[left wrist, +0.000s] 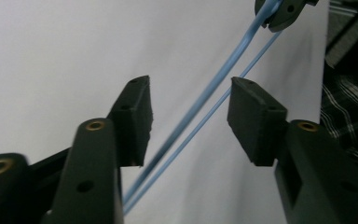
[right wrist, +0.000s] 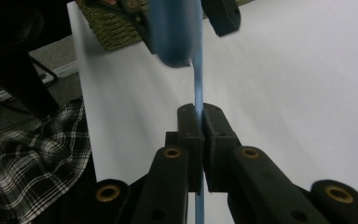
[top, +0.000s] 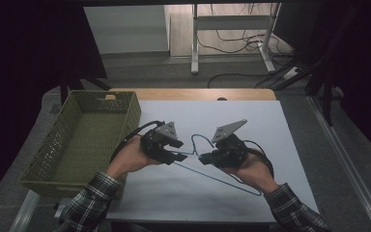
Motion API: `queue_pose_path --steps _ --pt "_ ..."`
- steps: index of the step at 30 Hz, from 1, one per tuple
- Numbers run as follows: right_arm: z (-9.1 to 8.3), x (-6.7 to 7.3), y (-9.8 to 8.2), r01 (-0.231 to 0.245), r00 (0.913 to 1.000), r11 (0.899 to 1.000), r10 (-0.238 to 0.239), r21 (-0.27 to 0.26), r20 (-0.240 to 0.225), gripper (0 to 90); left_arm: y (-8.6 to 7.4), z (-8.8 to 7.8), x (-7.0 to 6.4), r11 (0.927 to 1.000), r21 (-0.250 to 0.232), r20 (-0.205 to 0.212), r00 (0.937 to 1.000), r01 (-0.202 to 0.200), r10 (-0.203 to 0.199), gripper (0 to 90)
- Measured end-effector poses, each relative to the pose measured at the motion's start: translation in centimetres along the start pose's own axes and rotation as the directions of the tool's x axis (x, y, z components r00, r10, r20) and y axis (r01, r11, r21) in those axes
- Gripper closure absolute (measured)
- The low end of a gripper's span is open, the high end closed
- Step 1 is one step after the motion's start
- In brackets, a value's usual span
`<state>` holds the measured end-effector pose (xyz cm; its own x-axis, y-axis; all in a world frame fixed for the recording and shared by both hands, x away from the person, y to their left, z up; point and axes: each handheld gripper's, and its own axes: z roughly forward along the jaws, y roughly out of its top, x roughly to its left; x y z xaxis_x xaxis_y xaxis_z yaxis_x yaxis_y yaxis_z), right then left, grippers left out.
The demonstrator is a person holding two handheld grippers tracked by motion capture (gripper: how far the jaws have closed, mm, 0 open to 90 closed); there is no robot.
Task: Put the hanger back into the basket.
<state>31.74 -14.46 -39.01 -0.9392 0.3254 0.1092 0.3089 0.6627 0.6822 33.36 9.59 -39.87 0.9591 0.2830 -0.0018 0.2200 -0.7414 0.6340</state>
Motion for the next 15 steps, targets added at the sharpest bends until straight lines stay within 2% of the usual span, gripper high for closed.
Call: queue_pose_path --steps 3,5,7,8,11,13,14,15 --pt "0.1 0.1 0.0 0.013 0.9999 1.0 -0.013 0.009 -0.009 86.7 0.3 0.1 0.0 0.9991 0.032 0.038 0.9989 -0.03 0.028 59.6" --pt "0.1 0.1 0.0 0.021 0.9996 1.0 -0.021 0.013 -0.019 86.8 0.4 0.2 -0.1 0.9967 0.059 0.042 0.9976 -0.057 0.054 64.0" --pt "0.1 0.1 0.0 0.036 0.9989 0.999 -0.035 0.014 -0.031 86.7 0.4 0.4 -0.3 0.9945 0.067 0.064 0.995 -0.081 0.076 69.6" --pt "0.1 0.1 0.0 0.048 0.9982 0.999 -0.047 0.016 -0.038 86.7 0.4 0.5 -0.4 0.993 0.069 0.085 0.9923 -0.096 0.09 71.9" --pt "0.1 0.2 0.0 0.086 0.9949 0.996 -0.084 0.034 -0.056 86.8 0.4 0.8 -0.9 0.986 0.077 0.104 0.9848 -0.148 0.139 78.2" --pt "0.1 0.2 -0.1 0.099 0.9944 0.994 -0.096 0.051 -0.043 86.6 0.4 0.9 -1.4 0.9808 0.081 0.107 0.9799 -0.177 0.168 84.3" --pt "0.1 0.1 -0.2 0.1 0.9947 0.993 -0.098 0.057 -0.033 86.4 0.4 1.0 -1.7 0.9818 0.082 0.115 0.9801 -0.171 0.162 86.7" --pt "0.1 0.0 -0.3 0.093 0.9954 0.994 -0.091 0.063 -0.028 86.3 0.4 1.1 -1.9 0.9847 0.082 0.105 0.9839 -0.154 0.145 87.1"
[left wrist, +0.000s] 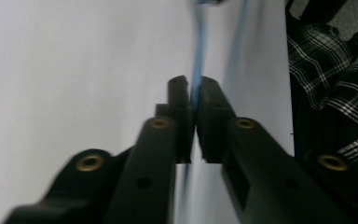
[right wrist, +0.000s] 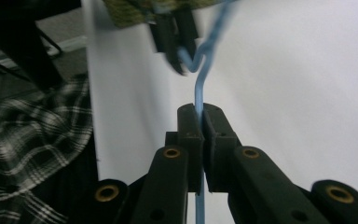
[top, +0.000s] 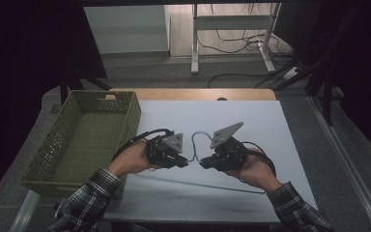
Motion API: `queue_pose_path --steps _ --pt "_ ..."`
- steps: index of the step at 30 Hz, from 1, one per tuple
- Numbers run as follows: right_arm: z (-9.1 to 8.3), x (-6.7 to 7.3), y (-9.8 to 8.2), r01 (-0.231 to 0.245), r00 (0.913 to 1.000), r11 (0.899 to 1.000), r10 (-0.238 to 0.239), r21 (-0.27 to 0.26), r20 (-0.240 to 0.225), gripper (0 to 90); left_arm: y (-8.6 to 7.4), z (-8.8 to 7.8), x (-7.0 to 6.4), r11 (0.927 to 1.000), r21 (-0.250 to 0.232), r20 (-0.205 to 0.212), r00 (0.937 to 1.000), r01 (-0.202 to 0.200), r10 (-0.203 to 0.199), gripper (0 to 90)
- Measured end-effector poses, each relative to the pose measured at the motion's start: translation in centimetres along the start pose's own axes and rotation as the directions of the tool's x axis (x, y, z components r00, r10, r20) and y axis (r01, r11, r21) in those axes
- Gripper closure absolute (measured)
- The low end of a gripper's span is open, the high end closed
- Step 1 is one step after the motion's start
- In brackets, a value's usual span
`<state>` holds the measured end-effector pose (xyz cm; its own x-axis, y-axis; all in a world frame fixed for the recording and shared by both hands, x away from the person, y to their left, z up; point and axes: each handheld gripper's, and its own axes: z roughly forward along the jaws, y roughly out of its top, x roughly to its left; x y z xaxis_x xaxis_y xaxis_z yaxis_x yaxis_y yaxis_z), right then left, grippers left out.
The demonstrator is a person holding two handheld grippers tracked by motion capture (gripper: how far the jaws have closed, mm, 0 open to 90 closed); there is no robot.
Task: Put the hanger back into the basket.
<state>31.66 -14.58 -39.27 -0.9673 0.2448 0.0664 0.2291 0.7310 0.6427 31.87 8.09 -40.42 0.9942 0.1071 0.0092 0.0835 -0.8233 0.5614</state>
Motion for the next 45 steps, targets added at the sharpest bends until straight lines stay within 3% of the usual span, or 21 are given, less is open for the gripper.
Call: queue_pose_path --steps 2,3,4,6,9,11,13,19,25,27,28,30,33,35,36,39,40,41,45 --pt "-0.1 -0.2 -0.3 0.006 0.9999 1.0 -0.006 -0.01 -0.01 85.1 0.1 0.1 -0.2 0.9995 -0.002 0.018 0.9993 0.032 -0.032 87.3" --pt "-0.1 -0.2 -0.4 0.017 0.9998 1.0 -0.017 -0.011 -0.007 85.1 0.1 0.1 -0.2 0.9989 -0.005 0.006 0.9989 0.047 -0.047 87.3" --pt "-0.1 -0.2 -0.5 0.02 0.9998 1.0 -0.02 -0.011 0.0 83.7 0.1 0.1 -0.2 0.9975 -0.003 0.026 0.9972 0.07 -0.07 87.3" --pt "-0.4 -0.1 -0.6 0.003 0.9998 1.0 -0.002 -0.03 0.018 66.6 0.2 0.0 -0.3 0.9933 -0.021 0.015 0.9935 0.113 -0.113 87.3" --pt "-1.0 0.2 -0.7 0.005 0.9981 0.998 -0.002 -0.057 0.062 52.5 0.1 -0.4 0.0 0.9852 -0.039 0.014 0.986 0.167 -0.166 87.4" --pt "-1.5 0.3 -0.7 -0.01 0.9932 0.998 0.018 -0.064 0.115 45.8 -0.2 -0.8 0.3 0.9754 -0.071 -0.003 0.9778 0.209 -0.209 87.4" --pt "-2.1 0.4 -1.0 -0.025 0.9897 0.996 0.037 -0.085 0.139 39.2 -0.4 -1.3 0.4 0.9668 -0.089 -0.021 0.97 0.24 -0.242 87.4" --pt "-3.6 0.6 -2.0 -0.082 0.9772 0.985 0.109 -0.153 0.182 23.9 -1.4 -2.6 1.1 0.9279 -0.129 -0.077 0.9294 0.35 -0.361 87.4" --pt "-4.8 0.6 -3.5 -0.139 0.9627 0.968 0.182 -0.211 0.2 16.0 -1.8 -4.1 1.4 0.8925 -0.175 -0.111 0.8925 0.416 -0.437 87.4" --pt "-5.1 0.6 -4.0 -0.152 0.9604 0.962 0.198 -0.225 0.196 15.3 -2.0 -4.8 1.6 0.8827 -0.193 -0.119 0.8828 0.428 -0.454 87.4" --pt "-5.3 0.6 -4.2 -0.161 0.959 0.96 0.207 -0.231 0.193 14.8 -2.1 -5.2 1.7 0.8753 -0.201 -0.124 0.8748 0.44 -0.468 87.4" --pt "-5.6 0.6 -4.8 -0.177 0.9519 0.954 0.228 -0.242 0.204 14.1 -2.2 -6.0 1.8 0.866 -0.219 -0.138 0.8644 0.45 -0.484 87.4" --pt "-5.8 0.5 -5.6 -0.201 0.9435 0.947 0.256 -0.253 0.21 12.0 -2.6 -7.2 2.0 0.8571 -0.231 -0.163 0.8502 0.46 -0.501 87.4" --pt "-5.9 0.4 -6.2 -0.223 0.9379 0.939 0.28 -0.263 0.204 11.2 -3.0 -7.9 2.2 0.8437 -0.248 -0.174 0.8348 0.476 -0.522 87.4" --pt "-5.9 0.4 -6.5 -0.232 0.9332 0.935 0.292 -0.269 0.21 10.7 -3.1 -8.2 2.2 0.8407 -0.254 -0.178 0.8313 0.478 -0.527 87.4" --pt "-5.9 0.4 -7.1 -0.245 0.9264 0.931 0.307 -0.27 0.218 9.2 -3.9 -9.4 2.4 0.8249 -0.277 -0.201 0.8098 0.493 -0.551 87.4" --pt "-5.8 0.4 -7.3 -0.249 0.9239 0.929 0.313 -0.273 0.22 8.6 -4.2 -9.8 2.5 0.822 -0.281 -0.204 0.8062 0.495 -0.555 87.4" --pt "-5.8 0.4 -7.5 -0.257 0.9201 0.926 0.322 -0.278 0.223 8.4 -4.5 -10.2 2.6 0.8154 -0.29 -0.215 0.7963 0.501 -0.566 87.4" --pt "-5.5 0.3 -8.4 -0.28 0.9093 0.917 0.348 -0.284 0.228 7.1 -5.9 -11.7 2.8 0.795 -0.316 -0.234 0.7693 0.518 -0.594 87.4"
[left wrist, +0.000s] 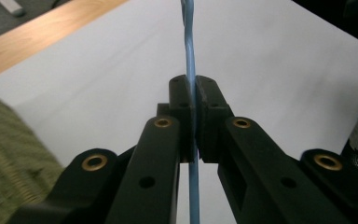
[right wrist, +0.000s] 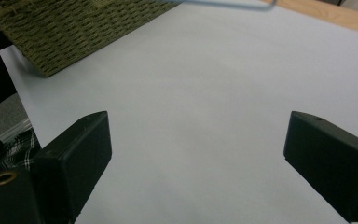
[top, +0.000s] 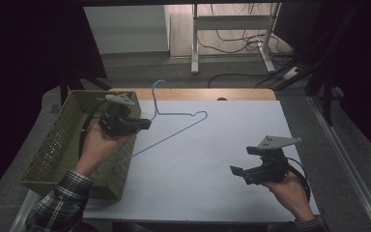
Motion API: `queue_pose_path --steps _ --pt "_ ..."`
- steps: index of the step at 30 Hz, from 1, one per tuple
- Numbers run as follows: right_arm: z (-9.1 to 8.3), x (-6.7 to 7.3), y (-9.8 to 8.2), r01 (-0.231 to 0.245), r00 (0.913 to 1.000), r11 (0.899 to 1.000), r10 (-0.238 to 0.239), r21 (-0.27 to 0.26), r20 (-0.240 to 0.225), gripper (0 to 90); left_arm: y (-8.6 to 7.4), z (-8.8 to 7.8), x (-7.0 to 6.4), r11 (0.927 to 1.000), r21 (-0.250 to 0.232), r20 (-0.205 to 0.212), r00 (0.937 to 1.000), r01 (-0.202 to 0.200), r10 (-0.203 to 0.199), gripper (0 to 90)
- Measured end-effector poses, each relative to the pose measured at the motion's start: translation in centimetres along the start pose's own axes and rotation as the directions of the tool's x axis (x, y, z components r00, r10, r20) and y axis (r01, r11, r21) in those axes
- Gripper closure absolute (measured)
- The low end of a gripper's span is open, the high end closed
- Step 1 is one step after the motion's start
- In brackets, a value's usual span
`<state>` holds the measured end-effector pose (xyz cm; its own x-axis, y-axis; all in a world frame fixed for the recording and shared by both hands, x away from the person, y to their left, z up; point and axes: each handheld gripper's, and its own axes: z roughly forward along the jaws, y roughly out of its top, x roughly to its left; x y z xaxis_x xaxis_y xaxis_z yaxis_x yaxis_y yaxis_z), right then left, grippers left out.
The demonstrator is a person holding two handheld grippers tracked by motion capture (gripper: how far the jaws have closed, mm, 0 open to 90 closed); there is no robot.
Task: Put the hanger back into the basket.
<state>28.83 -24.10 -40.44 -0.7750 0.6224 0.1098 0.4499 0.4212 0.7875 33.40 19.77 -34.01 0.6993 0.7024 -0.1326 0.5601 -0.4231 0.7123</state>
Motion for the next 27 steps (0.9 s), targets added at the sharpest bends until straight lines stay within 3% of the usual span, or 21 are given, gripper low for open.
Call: queue_pose_path --steps 7,14,19,27 --pt "0.4 -0.2 -1.4 -0.025 0.9995 1.0 0.025 0.013 0.018 6.4 -1.6 -2.3 2.5 0.9983 -0.023 -0.052 0.9972 0.053 -0.054 87.5" --pt "0.6 -0.5 -2.6 -0.04 0.9983 0.999 0.039 0.013 0.044 4.7 -3.7 -4.5 4.8 0.9931 -0.046 -0.116 0.9869 0.108 -0.113 87.5" --pt "0.1 -0.7 -3.3 -0.053 0.9964 0.999 0.053 -0.006 0.066 3.5 -5.3 -6.2 6.2 0.987 -0.078 -0.154 0.9764 0.14 -0.151 87.5" --pt "-0.7 -1.5 -4.7 -0.081 0.9893 0.996 0.084 -0.024 0.12 2.4 -7.9 -9.4 8.3 0.9689 -0.15 -0.207 0.9522 0.197 -0.225 87.5"
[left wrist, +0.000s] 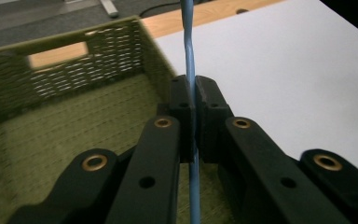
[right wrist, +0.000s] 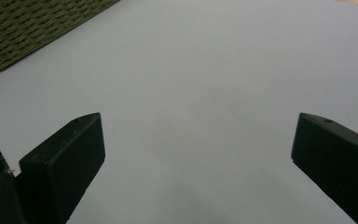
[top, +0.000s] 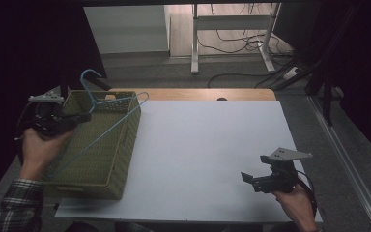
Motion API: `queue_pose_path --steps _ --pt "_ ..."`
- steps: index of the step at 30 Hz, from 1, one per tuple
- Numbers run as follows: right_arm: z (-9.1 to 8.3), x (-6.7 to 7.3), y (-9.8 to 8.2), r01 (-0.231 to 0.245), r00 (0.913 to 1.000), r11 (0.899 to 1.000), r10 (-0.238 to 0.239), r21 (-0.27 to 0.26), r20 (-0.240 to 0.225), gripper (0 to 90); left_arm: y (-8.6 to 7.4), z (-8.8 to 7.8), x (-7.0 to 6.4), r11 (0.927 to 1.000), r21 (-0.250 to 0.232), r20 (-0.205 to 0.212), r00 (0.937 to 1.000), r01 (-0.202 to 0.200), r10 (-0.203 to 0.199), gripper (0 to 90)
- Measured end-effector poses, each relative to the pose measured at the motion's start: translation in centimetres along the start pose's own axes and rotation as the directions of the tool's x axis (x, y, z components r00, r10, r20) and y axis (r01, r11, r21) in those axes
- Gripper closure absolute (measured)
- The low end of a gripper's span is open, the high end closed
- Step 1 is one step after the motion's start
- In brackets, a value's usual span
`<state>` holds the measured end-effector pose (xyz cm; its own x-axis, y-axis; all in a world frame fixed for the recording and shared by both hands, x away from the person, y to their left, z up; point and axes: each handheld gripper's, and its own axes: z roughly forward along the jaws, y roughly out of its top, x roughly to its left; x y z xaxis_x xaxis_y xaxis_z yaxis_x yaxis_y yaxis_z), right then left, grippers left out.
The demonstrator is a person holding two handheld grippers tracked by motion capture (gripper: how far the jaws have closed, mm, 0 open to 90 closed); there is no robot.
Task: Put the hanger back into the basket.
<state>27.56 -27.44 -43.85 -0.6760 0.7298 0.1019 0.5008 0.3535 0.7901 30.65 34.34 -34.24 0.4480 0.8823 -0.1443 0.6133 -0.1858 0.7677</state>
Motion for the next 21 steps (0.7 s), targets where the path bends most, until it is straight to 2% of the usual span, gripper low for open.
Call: queue_pose_path --steps 6,10,14,17,21 --pt "0.0 -0.5 -1.2 -0.009 0.9997 1.0 0.009 0.016 0.022 2.4 -1.2 -1.7 2.3 0.9983 -0.039 -0.05 0.9977 0.044 -0.046 87.5" --pt "0.1 -0.7 -1.9 -0.013 0.9993 0.999 0.012 0.037 0.035 2.4 -2.0 -2.1 3.7 0.9974 -0.037 -0.082 0.9945 0.061 -0.064 87.5" --pt "0.2 -0.8 -2.1 -0.007 0.9992 0.999 0.005 0.044 0.039 2.4 -2.9 -1.7 4.8 0.9959 -0.045 -0.096 0.9919 0.079 -0.083 87.5" --pt "0.4 -0.8 -2.2 -0.002 0.9991 0.999 0.0 0.053 0.042 2.4 -3.2 -1.0 5.2 0.9953 -0.05 -0.089 0.9922 0.083 -0.087 87.5" --pt "0.5 -0.8 -2.3 0.001 0.9991 0.998 -0.003 0.063 0.043 2.4 -3.1 0.0 5.4 0.9962 -0.056 -0.073 0.9948 0.066 -0.07 87.5"
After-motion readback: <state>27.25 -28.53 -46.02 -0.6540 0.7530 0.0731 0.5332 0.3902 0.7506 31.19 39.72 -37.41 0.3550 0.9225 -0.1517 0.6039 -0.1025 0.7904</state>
